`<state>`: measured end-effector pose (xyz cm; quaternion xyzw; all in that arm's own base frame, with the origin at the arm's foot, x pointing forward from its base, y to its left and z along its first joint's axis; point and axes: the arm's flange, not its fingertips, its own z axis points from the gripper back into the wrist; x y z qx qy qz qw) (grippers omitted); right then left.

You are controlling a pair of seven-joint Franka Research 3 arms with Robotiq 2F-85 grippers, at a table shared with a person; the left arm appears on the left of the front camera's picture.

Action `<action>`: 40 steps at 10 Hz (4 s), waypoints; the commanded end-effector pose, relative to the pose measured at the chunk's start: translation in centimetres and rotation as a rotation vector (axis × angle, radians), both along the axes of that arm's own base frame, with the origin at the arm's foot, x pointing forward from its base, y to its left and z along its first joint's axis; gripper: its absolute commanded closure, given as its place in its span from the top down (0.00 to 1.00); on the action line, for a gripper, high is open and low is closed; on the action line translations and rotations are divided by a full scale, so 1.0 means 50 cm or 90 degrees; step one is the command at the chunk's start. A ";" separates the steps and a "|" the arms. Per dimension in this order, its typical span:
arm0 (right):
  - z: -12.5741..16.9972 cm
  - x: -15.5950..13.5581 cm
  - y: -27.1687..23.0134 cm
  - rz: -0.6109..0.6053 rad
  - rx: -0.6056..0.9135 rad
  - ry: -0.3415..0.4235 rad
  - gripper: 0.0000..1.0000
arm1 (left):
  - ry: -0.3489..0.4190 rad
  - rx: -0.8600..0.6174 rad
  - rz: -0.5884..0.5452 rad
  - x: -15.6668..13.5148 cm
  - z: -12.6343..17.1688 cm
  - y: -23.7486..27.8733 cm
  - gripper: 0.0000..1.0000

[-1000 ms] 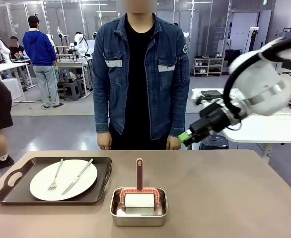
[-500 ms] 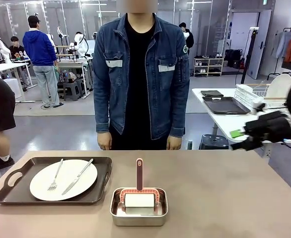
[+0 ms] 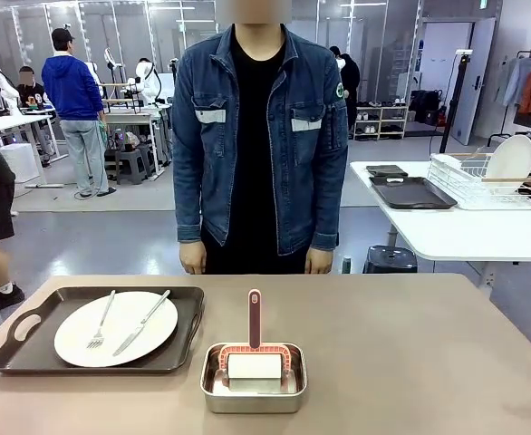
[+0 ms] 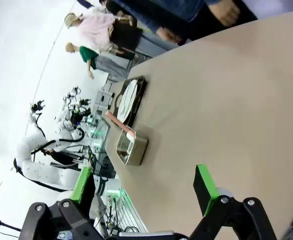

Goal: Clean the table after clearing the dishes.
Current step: When the right (or left) Handle tray is removed, use the right hand (or left hand) to clean the right (or left) side of the table with the Lint Roller.

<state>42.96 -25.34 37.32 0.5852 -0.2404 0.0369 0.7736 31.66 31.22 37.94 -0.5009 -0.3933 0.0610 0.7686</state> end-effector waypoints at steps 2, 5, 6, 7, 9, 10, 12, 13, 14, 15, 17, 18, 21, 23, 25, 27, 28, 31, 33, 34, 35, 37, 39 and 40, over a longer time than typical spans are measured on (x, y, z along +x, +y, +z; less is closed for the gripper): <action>0.020 0.040 -0.023 0.013 0.026 -0.024 1.00 | -0.013 0.001 -0.003 -0.005 0.001 0.005 1.00; 0.002 0.004 -0.036 -0.014 0.013 -0.013 1.00 | -0.013 0.001 -0.003 -0.005 0.001 0.005 1.00; 0.002 0.004 -0.036 -0.014 0.013 -0.013 1.00 | -0.013 0.001 -0.003 -0.005 0.001 0.005 1.00; 0.002 0.004 -0.036 -0.014 0.013 -0.013 1.00 | -0.013 0.001 -0.003 -0.005 0.001 0.005 1.00; 0.002 0.004 -0.036 -0.014 0.013 -0.013 1.00 | -0.013 0.001 -0.003 -0.005 0.001 0.005 1.00; 0.002 0.004 -0.036 -0.014 0.013 -0.013 1.00 | -0.013 0.001 -0.003 -0.005 0.001 0.005 1.00; 0.002 0.004 -0.036 -0.014 0.013 -0.013 1.00 | -0.013 0.001 -0.003 -0.005 0.001 0.005 1.00; 0.002 0.004 -0.036 -0.014 0.013 -0.013 1.00 | -0.013 0.001 -0.003 -0.005 0.001 0.005 1.00; 0.002 0.004 -0.036 -0.014 0.013 -0.013 1.00 | -0.013 0.001 -0.003 -0.005 0.001 0.005 1.00; 0.002 0.004 -0.036 -0.014 0.013 -0.013 1.00 | -0.013 0.001 -0.003 -0.005 0.001 0.005 1.00; 0.002 0.004 -0.036 -0.014 0.013 -0.013 1.00 | -0.013 0.001 -0.003 -0.005 0.001 0.005 1.00; 0.002 0.004 -0.036 -0.014 0.013 -0.013 1.00 | -0.013 0.001 -0.003 -0.005 0.001 0.005 1.00; 0.002 0.004 -0.036 -0.014 0.013 -0.013 1.00 | -0.013 0.001 -0.003 -0.005 0.001 0.005 1.00; 0.002 0.004 -0.036 -0.014 0.013 -0.013 1.00 | -0.013 0.001 -0.003 -0.005 0.001 0.005 1.00; 0.002 0.004 -0.036 -0.014 0.013 -0.013 1.00 | -0.013 0.001 -0.003 -0.005 0.001 0.005 1.00; 0.002 0.004 -0.036 -0.014 0.013 -0.013 1.00 | -0.021 0.028 -0.016 0.007 0.024 -0.030 1.00; 0.002 0.004 -0.036 -0.014 0.013 -0.013 1.00 | -0.041 0.055 -0.029 0.020 0.041 -0.058 1.00; 0.002 0.004 -0.036 -0.014 0.013 -0.013 1.00 | -0.055 0.125 -0.101 0.063 0.079 -0.207 1.00; 0.002 0.004 -0.036 -0.014 0.013 -0.013 1.00 | -0.087 0.162 -0.147 0.090 0.104 -0.335 1.00; 0.002 0.004 -0.036 -0.014 0.013 -0.013 1.00 | -0.091 0.176 -0.170 0.103 0.107 -0.404 1.00; 0.002 0.004 -0.036 -0.014 0.013 -0.013 1.00 | -0.106 0.194 -0.204 0.116 0.105 -0.489 1.00; 0.002 0.004 -0.036 -0.014 0.013 -0.013 1.00 | -0.138 0.212 -0.258 0.132 0.108 -0.633 1.00; 0.002 0.004 -0.036 -0.014 0.013 -0.013 1.00 | -0.166 0.265 -0.342 0.148 0.136 -0.753 1.00; 0.002 0.004 -0.036 -0.014 0.013 -0.013 1.00 | -0.178 0.305 -0.386 0.167 0.161 -0.806 1.00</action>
